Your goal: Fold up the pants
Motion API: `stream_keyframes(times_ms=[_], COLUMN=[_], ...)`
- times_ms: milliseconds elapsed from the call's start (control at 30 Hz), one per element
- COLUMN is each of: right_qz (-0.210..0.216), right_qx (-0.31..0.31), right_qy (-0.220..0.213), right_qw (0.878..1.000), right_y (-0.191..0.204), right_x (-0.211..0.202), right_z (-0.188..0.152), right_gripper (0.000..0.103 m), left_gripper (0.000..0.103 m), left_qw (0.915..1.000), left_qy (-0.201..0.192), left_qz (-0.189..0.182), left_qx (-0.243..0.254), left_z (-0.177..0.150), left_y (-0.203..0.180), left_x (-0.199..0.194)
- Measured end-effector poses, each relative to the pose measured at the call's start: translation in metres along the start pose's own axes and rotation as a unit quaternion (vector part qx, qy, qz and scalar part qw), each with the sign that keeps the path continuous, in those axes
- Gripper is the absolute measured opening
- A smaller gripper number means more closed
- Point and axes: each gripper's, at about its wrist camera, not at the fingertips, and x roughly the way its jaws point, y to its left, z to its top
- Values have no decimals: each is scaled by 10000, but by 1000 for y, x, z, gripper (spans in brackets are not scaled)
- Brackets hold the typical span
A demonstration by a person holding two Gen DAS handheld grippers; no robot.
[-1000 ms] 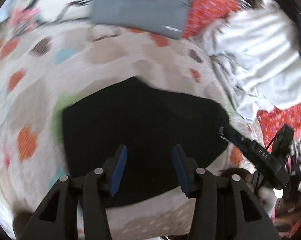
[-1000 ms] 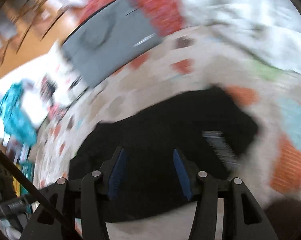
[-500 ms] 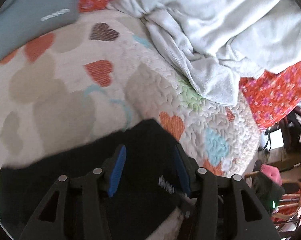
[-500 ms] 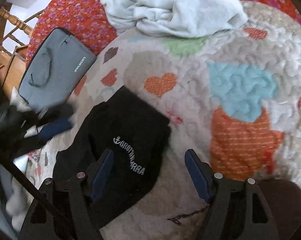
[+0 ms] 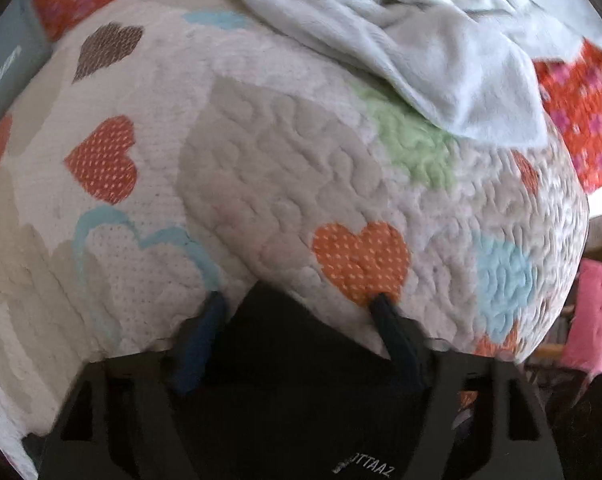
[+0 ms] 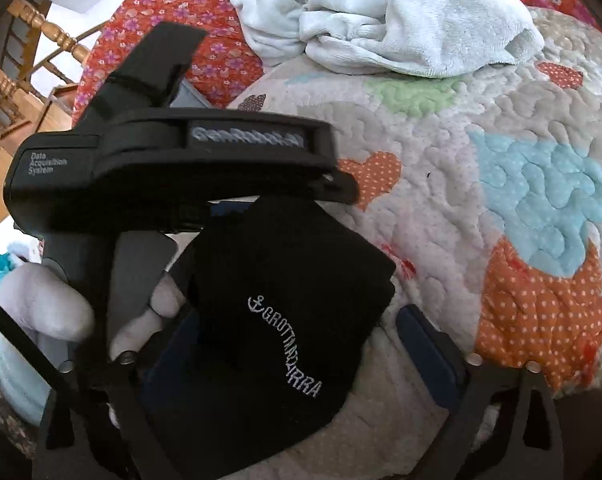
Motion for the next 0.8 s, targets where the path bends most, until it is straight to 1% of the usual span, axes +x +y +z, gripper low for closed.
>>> stream_keyframes(times_ms=[33, 67, 100, 167, 233, 300, 367, 467, 567, 600, 633, 667, 700, 800], right_qz=[283, 279, 292, 379, 384, 443, 611, 855, 1121, 1218, 1264, 1310, 1330, 1299], right_qx=[84, 86, 61, -143, -531, -895, -1154, -1625, -2122, -2318, -2444, -2649, -2807, -3436], right_qy=[238, 263, 250, 241, 175, 154, 196, 325, 580, 717, 799, 925, 1013, 1275], right_qw=[9993, 9992, 9992, 9989, 9977, 9949, 9912, 9825, 9690, 9624, 9581, 9509, 9451, 9213], right_y=[-2, -2, -1, 8, 21, 38, 57, 93, 134, 151, 159, 174, 180, 211], right_x=[6, 7, 6, 2, -7, -16, -25, -36, -35, -32, -29, -24, -24, -10], right_z=[0, -1, 0, 0, -3, -4, -5, -13, -30, -40, -46, -57, -65, -102], right_gripper=[37, 33, 31, 22, 20, 19, 19, 19, 18, 18, 18, 18, 18, 17], left_gripper=[19, 15, 15, 15, 15, 15, 15, 15, 15, 15, 15, 15, 15, 15], left_qw=[10000, 10000, 9999, 9993, 9978, 9944, 9894, 9779, 9597, 9511, 9423, 9318, 9241, 8938], left_qy=[-19, -28, -112, -347, -591, -898, -1194, -1670, -2065, -2190, -2299, -2397, -2460, -2717], left_qz=[36, 42, -39, -112, -209, -346, -482, -657, -875, -966, -1050, -1144, -1210, -1414], left_qx=[78, 79, 36, -55, -239, -443, -663, -1068, -1695, -1951, -2195, -2475, -2663, -3276], left_z=[-2, -5, -8, -17, -30, -48, -66, -96, -146, -164, -183, -204, -220, -275], left_y=[-3, -3, -1, 3, 11, 22, 32, 65, 106, 122, 137, 152, 164, 201], left_x=[-5, -9, -17, -36, -59, -85, -113, -153, -180, -185, -188, -189, -188, -187])
